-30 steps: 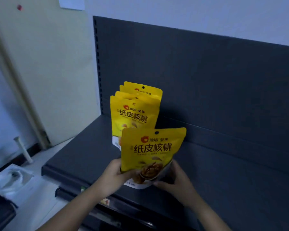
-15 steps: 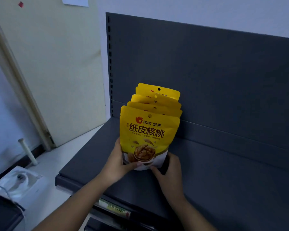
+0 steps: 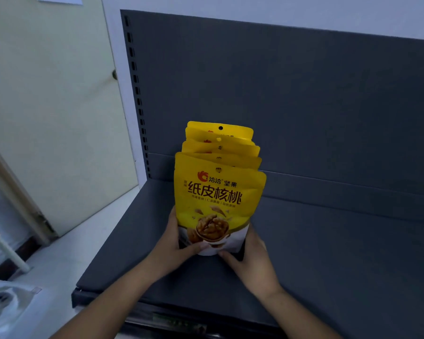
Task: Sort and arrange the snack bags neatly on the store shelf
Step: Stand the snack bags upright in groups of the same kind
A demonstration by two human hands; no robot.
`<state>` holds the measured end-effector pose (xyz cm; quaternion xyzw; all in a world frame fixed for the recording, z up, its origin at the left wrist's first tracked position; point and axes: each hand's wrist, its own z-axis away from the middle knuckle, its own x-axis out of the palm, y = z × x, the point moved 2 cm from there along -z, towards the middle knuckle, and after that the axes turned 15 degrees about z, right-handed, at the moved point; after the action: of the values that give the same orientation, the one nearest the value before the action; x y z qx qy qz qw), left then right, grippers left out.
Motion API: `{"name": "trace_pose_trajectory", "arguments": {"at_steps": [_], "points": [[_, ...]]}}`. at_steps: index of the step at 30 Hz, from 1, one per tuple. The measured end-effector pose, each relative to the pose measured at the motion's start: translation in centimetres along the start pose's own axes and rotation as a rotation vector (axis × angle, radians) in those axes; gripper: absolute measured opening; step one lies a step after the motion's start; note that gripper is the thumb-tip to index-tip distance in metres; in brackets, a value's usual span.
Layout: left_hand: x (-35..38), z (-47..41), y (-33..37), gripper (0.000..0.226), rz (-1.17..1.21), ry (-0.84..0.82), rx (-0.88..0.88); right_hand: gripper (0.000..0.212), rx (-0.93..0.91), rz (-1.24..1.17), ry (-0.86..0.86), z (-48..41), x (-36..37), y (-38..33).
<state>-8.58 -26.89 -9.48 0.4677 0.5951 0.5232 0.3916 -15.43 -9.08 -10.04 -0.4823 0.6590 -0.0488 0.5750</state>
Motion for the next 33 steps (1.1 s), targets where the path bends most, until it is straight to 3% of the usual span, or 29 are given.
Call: {"name": "trace_pose_trajectory", "arguments": {"at_steps": [9, 19, 25, 30, 33], "points": [[-0.3, 0.5, 0.1, 0.092, 0.085, -0.007, -0.011, 0.074, -0.003, -0.041, -0.04, 0.4, -0.6, -1.2], [-0.3, 2.4, 0.9, 0.094, 0.02, 0.07, 0.012, 0.074, 0.098, -0.074, -0.131, 0.7, -0.7, 0.3], [1.5, 3.3, 1.3, 0.071, -0.046, 0.213, -0.008, 0.048, 0.095, -0.158, -0.185, 1.7, -1.9, -0.5], [2.8, 4.0, 1.5, 0.057, -0.181, 0.372, -0.059, 0.048, 0.163, -0.158, -0.327, 2.8, -3.1, -0.7], [3.5, 4.9, 1.9, 0.059, -0.293, 0.462, -0.139, 0.057, 0.182, -0.09, -0.401, 3.5, -4.1, 0.1]]}}
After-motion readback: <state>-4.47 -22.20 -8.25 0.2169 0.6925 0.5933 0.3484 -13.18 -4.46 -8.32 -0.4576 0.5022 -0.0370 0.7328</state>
